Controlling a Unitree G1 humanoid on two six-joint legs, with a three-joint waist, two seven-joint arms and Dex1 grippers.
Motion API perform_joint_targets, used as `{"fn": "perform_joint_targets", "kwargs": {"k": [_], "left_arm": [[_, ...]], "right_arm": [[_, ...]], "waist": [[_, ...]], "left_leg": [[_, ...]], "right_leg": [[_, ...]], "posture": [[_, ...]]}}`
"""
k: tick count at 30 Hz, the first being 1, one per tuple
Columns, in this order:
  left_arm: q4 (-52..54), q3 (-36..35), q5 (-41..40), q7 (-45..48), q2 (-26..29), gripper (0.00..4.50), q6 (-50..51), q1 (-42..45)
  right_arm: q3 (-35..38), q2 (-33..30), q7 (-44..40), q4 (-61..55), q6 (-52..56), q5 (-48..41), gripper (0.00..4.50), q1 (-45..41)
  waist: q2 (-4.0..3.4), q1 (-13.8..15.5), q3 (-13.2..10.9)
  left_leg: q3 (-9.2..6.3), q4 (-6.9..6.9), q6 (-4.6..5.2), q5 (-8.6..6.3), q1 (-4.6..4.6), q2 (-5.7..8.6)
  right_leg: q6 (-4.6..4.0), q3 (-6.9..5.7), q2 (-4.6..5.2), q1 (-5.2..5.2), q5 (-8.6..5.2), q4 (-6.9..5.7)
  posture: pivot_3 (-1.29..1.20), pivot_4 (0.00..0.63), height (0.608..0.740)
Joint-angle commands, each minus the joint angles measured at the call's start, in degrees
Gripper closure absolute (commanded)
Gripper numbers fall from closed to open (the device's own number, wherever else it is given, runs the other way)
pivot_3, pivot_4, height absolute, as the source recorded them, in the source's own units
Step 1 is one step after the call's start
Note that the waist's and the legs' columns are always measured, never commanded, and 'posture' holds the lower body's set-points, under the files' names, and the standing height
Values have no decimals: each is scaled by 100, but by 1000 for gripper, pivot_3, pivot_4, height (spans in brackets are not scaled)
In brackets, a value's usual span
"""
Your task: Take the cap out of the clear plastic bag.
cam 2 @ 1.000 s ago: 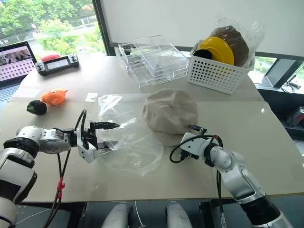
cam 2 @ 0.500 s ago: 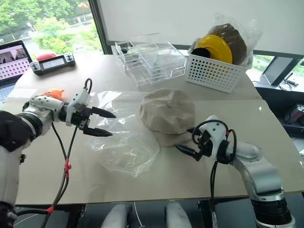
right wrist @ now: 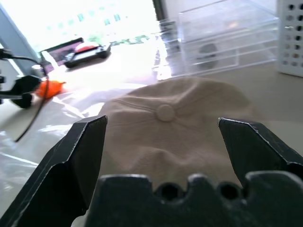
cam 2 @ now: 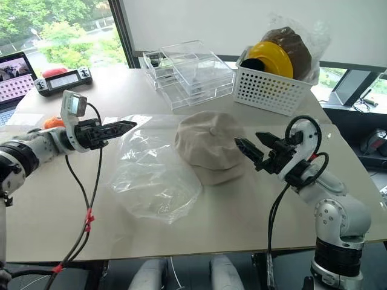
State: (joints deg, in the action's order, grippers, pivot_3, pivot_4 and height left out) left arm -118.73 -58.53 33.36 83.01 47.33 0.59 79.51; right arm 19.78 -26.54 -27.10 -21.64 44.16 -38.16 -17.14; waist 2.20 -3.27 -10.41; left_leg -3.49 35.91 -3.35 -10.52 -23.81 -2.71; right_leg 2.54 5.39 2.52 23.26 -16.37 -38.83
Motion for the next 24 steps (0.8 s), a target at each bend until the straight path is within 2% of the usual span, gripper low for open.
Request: {"fn": "perform_joint_targets", "kwargs": {"k": [1,3,6,8,9,11,13,16,19,24], "left_arm": [[-120,145,-964,-2707,-524,84,-2448,-216],[306,514,-1267,-4271,-920,84,-3518,-471],[1406,1144,-1589,-6216,-1426,84,-4378,-904],[3016,1628,-1576,-7405,-1832,84,-4461,-1538],[3786,1729,-1711,-7654,-2054,84,-4273,-1828],[5176,1924,-1945,-7918,-2404,84,-3651,-2367],[6468,2048,-2205,-8089,-2639,84,-2841,-2890],[7843,2220,-2597,-8014,-2702,84,-1699,-3420],[8637,2428,-2866,-7948,-2597,84,-918,-3682],[9389,2694,-3409,-7689,-2570,84,73,-4041]], "right_arm": [[-390,-8,566,41,-729,967,11,-30],[-651,-50,866,237,-1112,1587,11,-28],[-879,-146,1318,610,-1674,2438,11,-24],[-1011,-356,1742,968,-2124,3219,11,24],[-1004,-384,1879,1077,-2266,3409,11,37],[-953,-358,2020,1157,-2405,3553,11,54],[-995,-548,2170,1234,-2590,3983,11,205],[-806,-616,2253,1078,-2704,4185,11,444],[-696,-647,2213,797,-2709,4267,11,695],[-712,-490,2095,242,-2637,4234,11,1031]], "waist": [[1,20,0],[2,56,1],[1,59,1],[0,66,3],[0,75,3],[3,104,6],[2,160,6],[3,215,9],[3,237,9],[2,218,10]], "left_leg": [[1,3,0,0,-4,0],[4,10,0,0,2,0],[16,8,0,0,2,0],[20,5,0,0,-12,0],[26,7,-1,0,-16,1],[32,14,-9,5,-60,2],[31,18,-10,6,-58,3],[31,25,-10,6,-52,7],[23,31,-11,7,-48,6],[19,42,-16,10,-19,7]], "right_leg": [[0,0,-1,3,0,-1],[0,4,4,-1,0,-4],[-10,12,7,6,7,-8],[-15,15,6,29,11,-15],[-18,18,12,41,12,-29],[-27,20,13,99,19,-47],[-32,18,14,98,22,-59],[-32,19,13,82,22,-54],[-32,16,9,70,22,-47],[-30,14,7,22,21,-32]], "posture": [[0,150,735],[0,150,735],[0,150,735],[0,150,735],[0,150,735],[0,150,735],[0,150,735],[0,150,735],[0,150,735],[0,150,735]]}}
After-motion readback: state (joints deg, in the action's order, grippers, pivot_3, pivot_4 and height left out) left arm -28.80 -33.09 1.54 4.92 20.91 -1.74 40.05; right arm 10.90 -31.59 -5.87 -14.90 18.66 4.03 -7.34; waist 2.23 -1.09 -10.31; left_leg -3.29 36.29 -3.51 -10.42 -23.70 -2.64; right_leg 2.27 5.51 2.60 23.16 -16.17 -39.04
